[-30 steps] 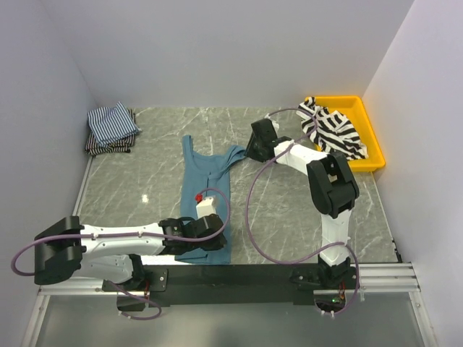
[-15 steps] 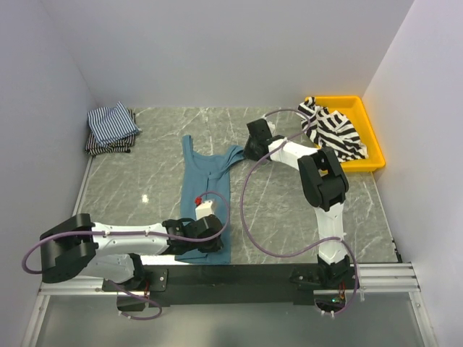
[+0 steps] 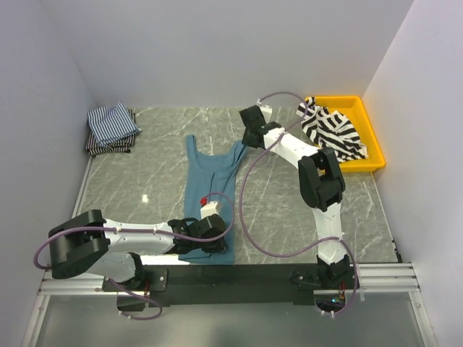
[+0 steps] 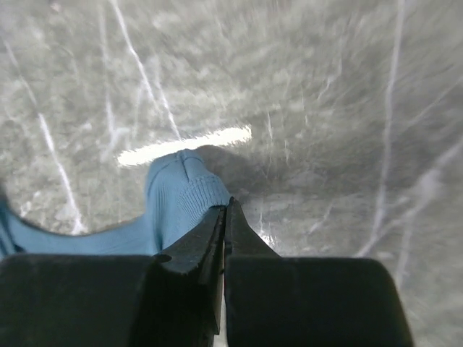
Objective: Fold and stack the tank tops
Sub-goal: Fold the tank top
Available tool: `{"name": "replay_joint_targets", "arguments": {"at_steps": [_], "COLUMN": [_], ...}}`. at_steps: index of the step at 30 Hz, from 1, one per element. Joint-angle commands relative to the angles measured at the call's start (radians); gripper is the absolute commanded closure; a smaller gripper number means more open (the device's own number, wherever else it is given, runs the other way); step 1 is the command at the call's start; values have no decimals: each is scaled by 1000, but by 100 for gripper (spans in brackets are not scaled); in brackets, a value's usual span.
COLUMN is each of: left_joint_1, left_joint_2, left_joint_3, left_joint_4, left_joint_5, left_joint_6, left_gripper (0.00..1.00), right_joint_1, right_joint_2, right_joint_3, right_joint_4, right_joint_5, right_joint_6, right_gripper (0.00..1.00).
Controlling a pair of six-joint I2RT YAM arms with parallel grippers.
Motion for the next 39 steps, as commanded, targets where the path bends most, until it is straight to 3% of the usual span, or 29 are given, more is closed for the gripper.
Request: {"name": "replay_joint_targets", "arguments": {"at_steps": [1,5,15,17,21,24,34,39], "left_joint_1": [-6,-29,-53,-53,-53,-53,-52,-50], "left_joint_2": [25,23,-39,-56,-85,-111,-200,-216], "left_joint_3": [1,8,-18,-25,-34,-38,-55,-58], "left_joint_4": [-7,-11,-27,-31,-39,-53,-96,-99], "left_joint_5": [44,58,65,70,79,76,51,50], "left_joint_6": [42,48,22,20,16,12,-7,-4], "left_gripper": [94,95,95,95,95,95,94,94], "right_joint_1": [41,87,153,152,152,153,144,137], "right_joint_2": [9,92,291,301,292,214,-44,-26], "right_joint_3": [160,336,594,588,560,444,146,140], "right_joint_4": [-138,-251,-389,-394,-380,-258,6,51], "right_joint_5": [170,298,391,406,420,348,164,61], "right_joint_6": [-94,-151,-207,-207,-207,-220,-219,-269], "right_gripper": [100,100,92,89,66,56,50,44]}}
